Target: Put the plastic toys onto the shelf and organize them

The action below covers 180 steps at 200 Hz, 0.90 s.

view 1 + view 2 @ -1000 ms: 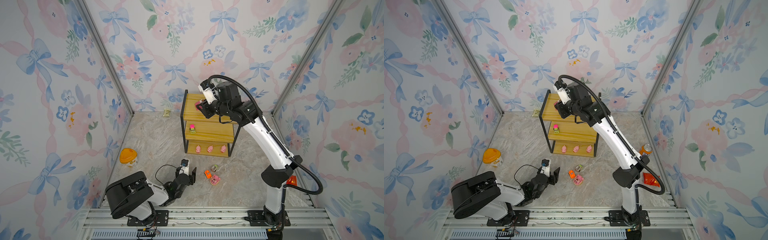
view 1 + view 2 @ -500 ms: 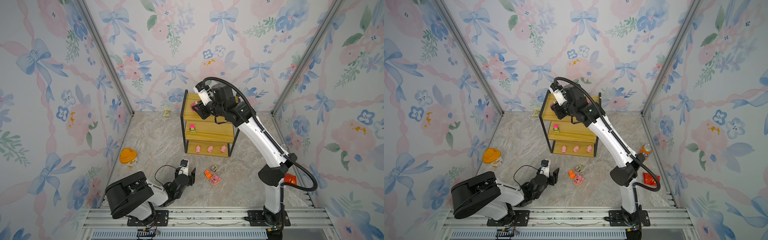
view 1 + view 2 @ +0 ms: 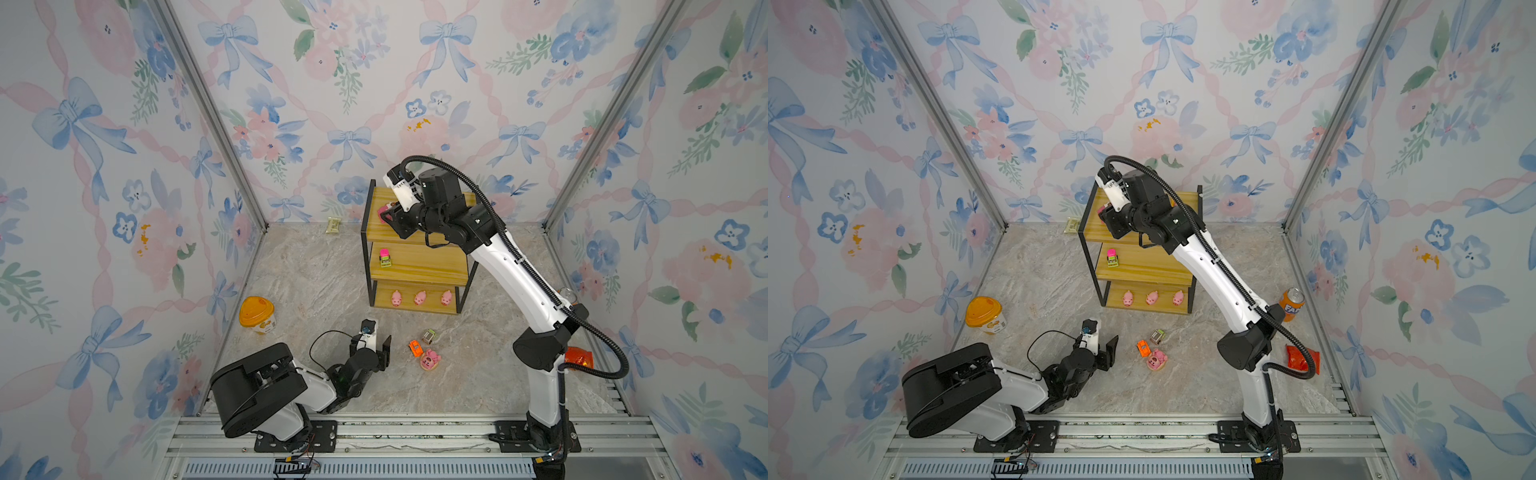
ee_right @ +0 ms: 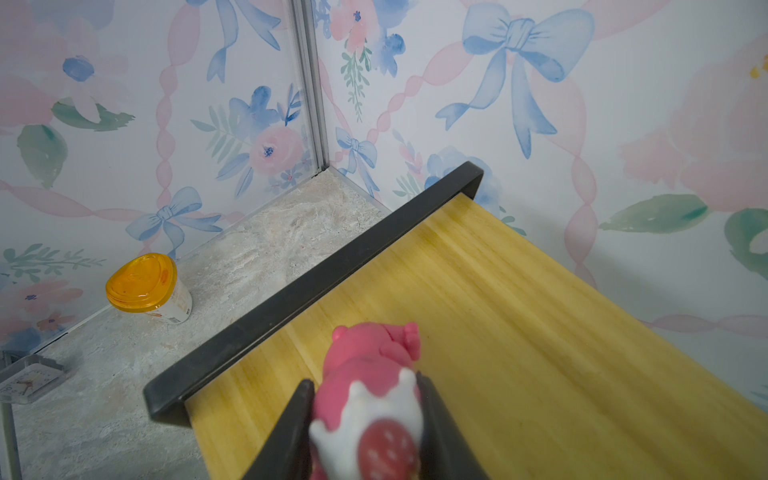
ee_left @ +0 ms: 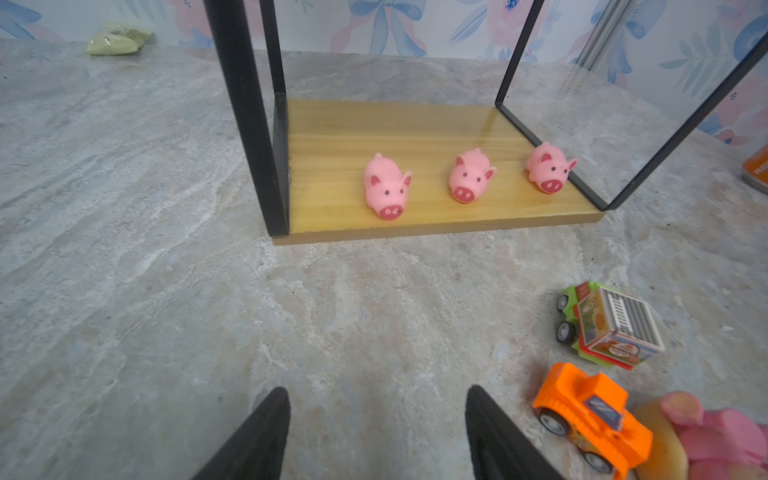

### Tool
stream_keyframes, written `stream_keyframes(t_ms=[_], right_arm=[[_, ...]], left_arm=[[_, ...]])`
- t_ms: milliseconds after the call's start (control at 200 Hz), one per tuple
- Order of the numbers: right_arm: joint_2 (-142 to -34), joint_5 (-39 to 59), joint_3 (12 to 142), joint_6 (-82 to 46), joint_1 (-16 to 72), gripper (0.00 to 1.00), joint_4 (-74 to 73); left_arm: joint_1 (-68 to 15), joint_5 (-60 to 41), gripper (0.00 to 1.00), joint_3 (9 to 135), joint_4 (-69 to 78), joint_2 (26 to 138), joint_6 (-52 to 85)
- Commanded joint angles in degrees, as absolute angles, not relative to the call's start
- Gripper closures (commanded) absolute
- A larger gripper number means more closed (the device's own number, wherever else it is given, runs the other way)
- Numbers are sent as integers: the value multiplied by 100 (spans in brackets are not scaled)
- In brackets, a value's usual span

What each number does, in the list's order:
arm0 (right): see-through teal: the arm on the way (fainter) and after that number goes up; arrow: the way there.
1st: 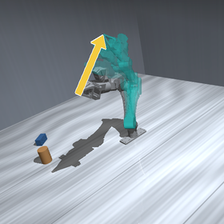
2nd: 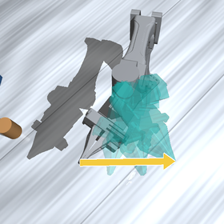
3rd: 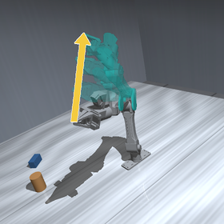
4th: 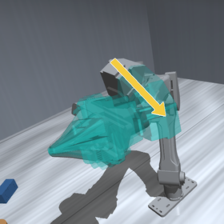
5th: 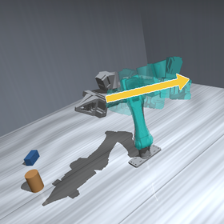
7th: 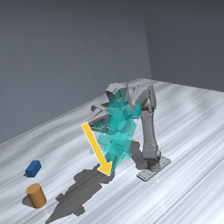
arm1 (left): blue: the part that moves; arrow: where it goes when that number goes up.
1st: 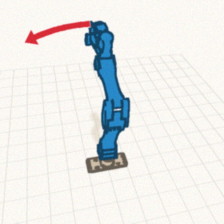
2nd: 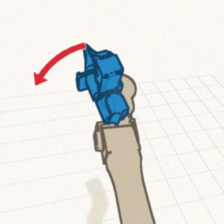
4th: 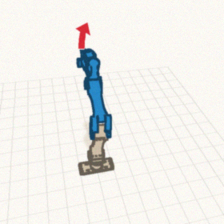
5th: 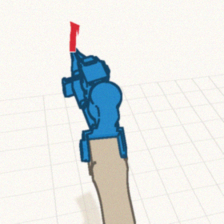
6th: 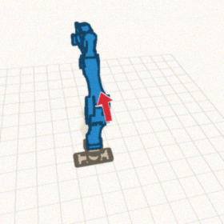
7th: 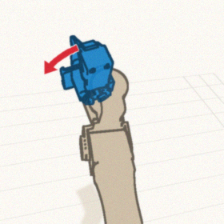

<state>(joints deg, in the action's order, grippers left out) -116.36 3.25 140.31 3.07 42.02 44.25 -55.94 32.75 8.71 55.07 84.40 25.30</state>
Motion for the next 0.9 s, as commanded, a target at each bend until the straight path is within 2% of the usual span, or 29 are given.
stream_keyframes(t_ms=[0, 325, 710, 895], right_arm=[[-11791, 357, 14213, 349, 4240, 66, 4409], [-11722, 284, 14155, 394, 4232, 49, 4422], [-11597, 252, 13924, 430, 4219, 45, 4351], [-11417, 137, 13762, 539, 4235, 40, 4359]], left_arm=[[-5549, 3366, 32, 806, 5431, 8427, 2549], [-5539, 3331, 32, 826, 5431, 8434, 2548], [-5537, 3331, 32, 809, 5436, 8431, 2571], [-5539, 3331, 32, 792, 5432, 8391, 2575]])
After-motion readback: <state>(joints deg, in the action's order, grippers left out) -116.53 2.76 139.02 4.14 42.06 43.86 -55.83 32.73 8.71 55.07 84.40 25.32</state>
